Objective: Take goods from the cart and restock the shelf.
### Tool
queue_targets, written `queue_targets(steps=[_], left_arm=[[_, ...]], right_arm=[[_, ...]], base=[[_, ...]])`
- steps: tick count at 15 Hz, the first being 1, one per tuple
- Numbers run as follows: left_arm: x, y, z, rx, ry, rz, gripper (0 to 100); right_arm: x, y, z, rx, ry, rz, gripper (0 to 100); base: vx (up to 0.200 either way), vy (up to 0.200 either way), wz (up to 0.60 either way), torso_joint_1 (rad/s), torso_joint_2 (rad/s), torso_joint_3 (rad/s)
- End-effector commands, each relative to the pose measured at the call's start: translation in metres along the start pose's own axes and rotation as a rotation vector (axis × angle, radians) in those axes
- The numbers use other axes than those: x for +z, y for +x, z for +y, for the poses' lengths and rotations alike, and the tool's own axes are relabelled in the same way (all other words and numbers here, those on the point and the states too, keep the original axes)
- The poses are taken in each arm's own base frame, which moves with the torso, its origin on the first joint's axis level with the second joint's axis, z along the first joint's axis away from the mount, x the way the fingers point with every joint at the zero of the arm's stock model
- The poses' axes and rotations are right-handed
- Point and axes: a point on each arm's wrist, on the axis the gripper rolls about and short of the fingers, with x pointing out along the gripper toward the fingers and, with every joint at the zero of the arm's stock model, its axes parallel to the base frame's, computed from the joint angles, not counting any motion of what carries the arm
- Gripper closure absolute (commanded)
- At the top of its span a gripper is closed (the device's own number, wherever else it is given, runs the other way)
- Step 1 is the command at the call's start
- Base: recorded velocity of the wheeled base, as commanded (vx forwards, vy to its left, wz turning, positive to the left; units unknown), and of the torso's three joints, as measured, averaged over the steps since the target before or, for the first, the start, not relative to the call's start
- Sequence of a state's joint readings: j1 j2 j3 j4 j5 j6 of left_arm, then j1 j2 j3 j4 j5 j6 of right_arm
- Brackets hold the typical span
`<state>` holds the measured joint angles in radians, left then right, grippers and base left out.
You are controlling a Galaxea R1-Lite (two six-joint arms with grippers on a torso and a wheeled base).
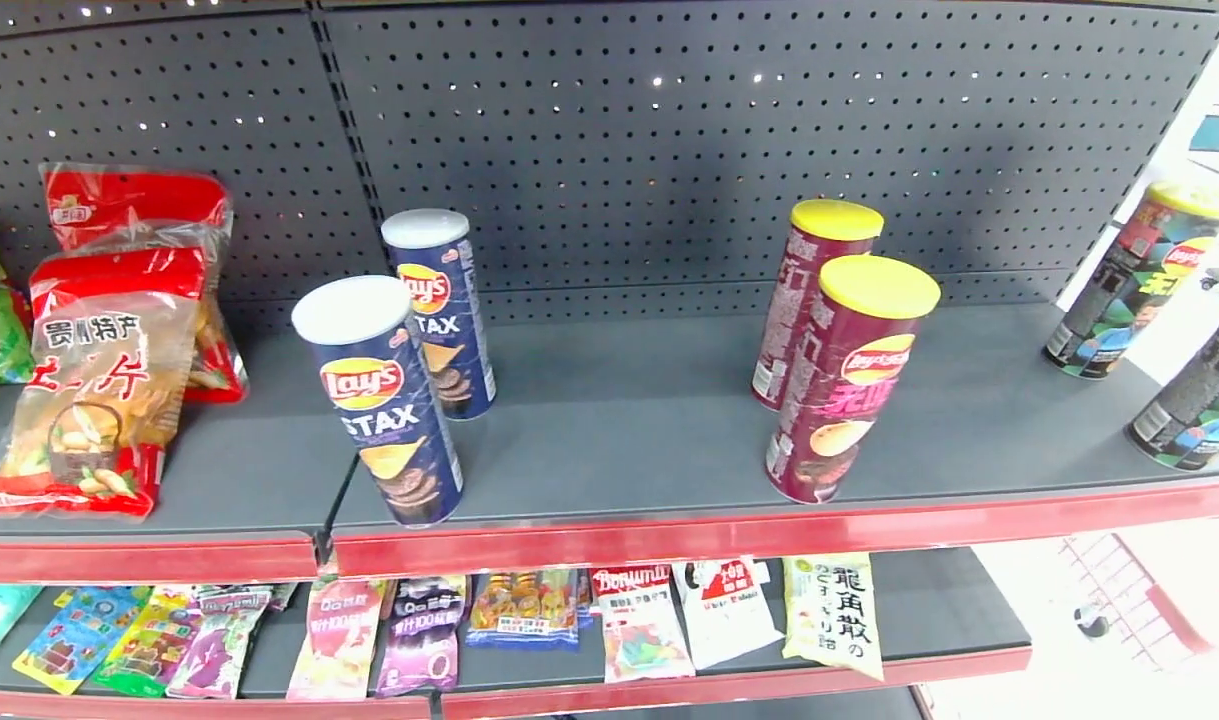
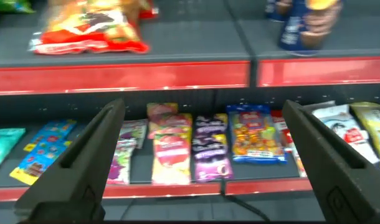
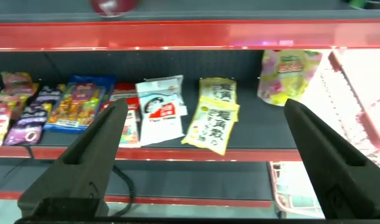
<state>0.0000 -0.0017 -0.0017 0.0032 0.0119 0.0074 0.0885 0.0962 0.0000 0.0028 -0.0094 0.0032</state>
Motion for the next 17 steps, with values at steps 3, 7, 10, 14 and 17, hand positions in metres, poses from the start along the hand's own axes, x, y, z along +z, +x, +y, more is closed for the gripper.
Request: queue_targets(steps=[3,7,10,14,17], left_arm=[[0.0,0.0001,0.0,0.0,0.0,0.002,0],[0.0,0.0001,0.0,0.0,-0.001,0.002,0],[0.0,0.0001,0.0,0.0,-0.001,0.002,0],[0.0,0.0001,0.0,0.0,-0.004,0.002,0],[0.0,0.0001,0.0,0.0,-0.004,0.002,0]], right_arm=[[0.0,0.0002,0.0,0.001,0.001,0.002,0],[0.0,0.0002,0.0,0.001,0.001,0.002,0],[0.0,0.0002,0.0,-0.001,0.003,0.002,0],[0.0,0.0002,0.0,-0.002,0.003,0.002,0],[0.0,0.0002,0.0,-0.002,0.001,0.002,0]], base=[[0.0,-0.2,0.0,0.001,0.0,-0.001],[0.0,-0.2,0.0,0.001,0.0,0.002],[0.0,-0.2,0.0,0.002,0.0,0.005],[0.0,-0.05,0.0,0.001,0.0,0.001],[0.0,0.0,0.0,0.0,0.0,0.0]])
